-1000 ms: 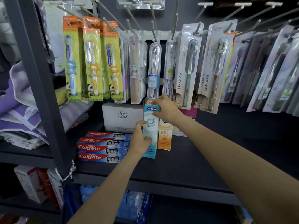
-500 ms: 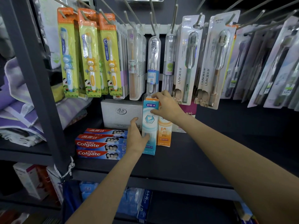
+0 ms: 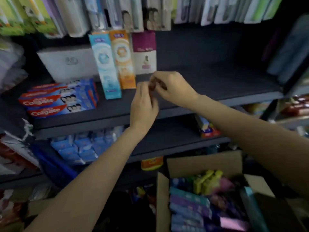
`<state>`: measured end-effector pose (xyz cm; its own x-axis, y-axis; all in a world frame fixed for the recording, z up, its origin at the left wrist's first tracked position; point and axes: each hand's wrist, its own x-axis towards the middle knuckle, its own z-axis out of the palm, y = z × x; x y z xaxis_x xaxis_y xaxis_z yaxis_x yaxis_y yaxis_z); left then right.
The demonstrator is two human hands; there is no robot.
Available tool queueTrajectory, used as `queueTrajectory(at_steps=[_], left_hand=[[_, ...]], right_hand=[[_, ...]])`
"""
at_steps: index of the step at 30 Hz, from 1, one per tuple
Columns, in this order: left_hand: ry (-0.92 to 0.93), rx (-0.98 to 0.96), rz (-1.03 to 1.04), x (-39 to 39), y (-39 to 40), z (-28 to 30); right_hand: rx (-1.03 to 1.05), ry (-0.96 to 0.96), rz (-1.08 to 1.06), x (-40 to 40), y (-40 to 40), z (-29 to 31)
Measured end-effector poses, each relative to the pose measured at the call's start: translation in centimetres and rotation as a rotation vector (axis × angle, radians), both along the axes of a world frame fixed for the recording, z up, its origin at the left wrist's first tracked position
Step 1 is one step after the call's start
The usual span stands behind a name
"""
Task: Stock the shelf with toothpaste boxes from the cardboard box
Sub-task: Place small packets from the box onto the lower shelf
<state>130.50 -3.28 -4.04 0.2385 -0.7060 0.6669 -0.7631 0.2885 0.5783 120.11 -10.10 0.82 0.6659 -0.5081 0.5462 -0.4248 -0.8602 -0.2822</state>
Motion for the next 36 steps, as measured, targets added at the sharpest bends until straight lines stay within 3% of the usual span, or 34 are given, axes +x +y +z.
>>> queueTrajectory(at_steps=[3, 8, 11, 14, 18, 25, 28, 32, 36], left_hand=[[-0.084, 0.226, -0.219, -7.0, 0.2, -4.7], [-0.395, 0.796, -0.488, -18.3, -0.9, -13.0], [-0.398, 0.977, -0.606, -23.4, -1.8, -19.5], [-0.397, 1.082, -0.64, -27.0, -2.4, -26.0], [-0.402, 1.233, -0.605, -29.3, -2.9, -32.4], [-0.229, 1.378, -0.439, -28.8, -3.6, -37.5], [-0.199, 1.393, -0.407, -28.4, -3.2, -37.7], [-0.055, 1.417, -0.387, -28.3, -3.4, -36.2], [0.465, 1.439, -0.347, -27.1, -4.2, -32.0]], right_hand=[[0.152, 0.085, -0.202, -9.1, 0.3, -5.5], [0.482, 0.496, -0.468, -22.6, 0.3, -16.7], [0.703, 0.762, -0.545, -28.8, 0.7, -24.3], [0.928, 0.813, -0.598, -33.4, 0.5, -31.9], [0.894, 0.888, -0.607, -35.6, -0.4, -40.9], [0.761, 1.153, -0.726, -35.6, -1.2, -48.1], [0.674, 1.079, -0.63, -34.4, 0.3, -48.4], [0.951, 0.833, -0.357, -32.1, -0.5, -45.9], [1.08, 0.568, -0.172, -30.7, -4.3, -38.9]])
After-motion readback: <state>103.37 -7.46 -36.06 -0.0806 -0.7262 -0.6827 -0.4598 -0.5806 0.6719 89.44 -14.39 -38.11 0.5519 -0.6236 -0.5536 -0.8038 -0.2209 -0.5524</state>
